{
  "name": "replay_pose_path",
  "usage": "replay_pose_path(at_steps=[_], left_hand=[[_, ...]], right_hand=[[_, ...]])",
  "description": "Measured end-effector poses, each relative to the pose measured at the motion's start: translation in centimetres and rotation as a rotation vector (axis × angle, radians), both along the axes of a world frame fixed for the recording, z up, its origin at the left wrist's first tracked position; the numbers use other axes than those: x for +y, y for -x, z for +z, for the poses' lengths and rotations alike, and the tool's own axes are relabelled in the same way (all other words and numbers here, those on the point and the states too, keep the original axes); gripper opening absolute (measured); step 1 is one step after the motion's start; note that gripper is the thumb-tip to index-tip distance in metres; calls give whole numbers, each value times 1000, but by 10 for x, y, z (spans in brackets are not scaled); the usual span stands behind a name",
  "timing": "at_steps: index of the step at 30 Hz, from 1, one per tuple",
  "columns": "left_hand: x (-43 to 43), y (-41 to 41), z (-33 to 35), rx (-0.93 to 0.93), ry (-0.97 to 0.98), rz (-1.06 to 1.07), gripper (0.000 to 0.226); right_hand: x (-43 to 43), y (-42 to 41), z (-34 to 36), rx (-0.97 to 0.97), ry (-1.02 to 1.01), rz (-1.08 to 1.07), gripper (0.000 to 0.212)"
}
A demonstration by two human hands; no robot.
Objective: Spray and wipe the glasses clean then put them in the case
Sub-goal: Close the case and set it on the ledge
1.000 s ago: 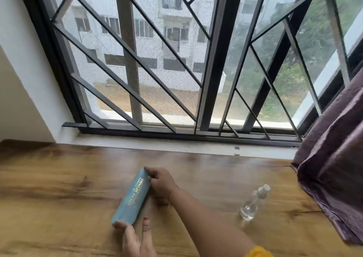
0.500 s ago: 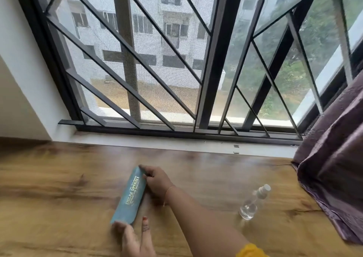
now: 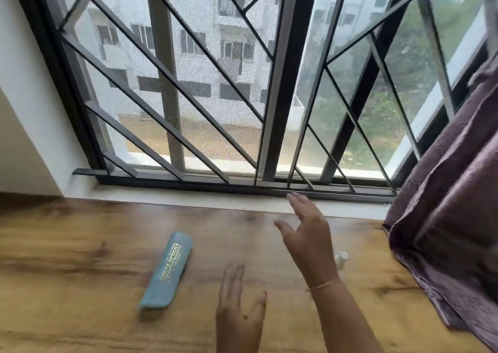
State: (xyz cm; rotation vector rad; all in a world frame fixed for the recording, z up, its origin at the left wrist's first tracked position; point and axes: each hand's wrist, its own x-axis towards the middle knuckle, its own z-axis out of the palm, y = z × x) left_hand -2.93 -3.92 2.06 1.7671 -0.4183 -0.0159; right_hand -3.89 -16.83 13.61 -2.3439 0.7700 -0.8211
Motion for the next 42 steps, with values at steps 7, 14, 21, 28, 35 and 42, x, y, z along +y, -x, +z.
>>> replay_pose_path(at_steps=[7, 14, 21, 28, 35, 42], left_hand=[[-78, 14, 33, 39, -224, -591, 72], [-101, 30, 27, 135, -274, -663, 67], [-104, 31, 16, 104, -181, -641, 51], [-92, 7, 29, 99, -74, -568, 34], [-57, -87, 47, 57, -118, -377, 37], [-23, -175, 47, 104, -172, -217, 31]], right_hand=[[-46, 76, 2, 147, -191, -256, 74], [-45, 85, -39, 273, -369, -281, 83], [-42, 81, -51, 204, -344, -279, 12], [-33, 48, -38, 224, -281, -187, 29], [-10, -49, -27, 215, -302, 46, 22], [20, -142, -22, 262, -315, 223, 17]])
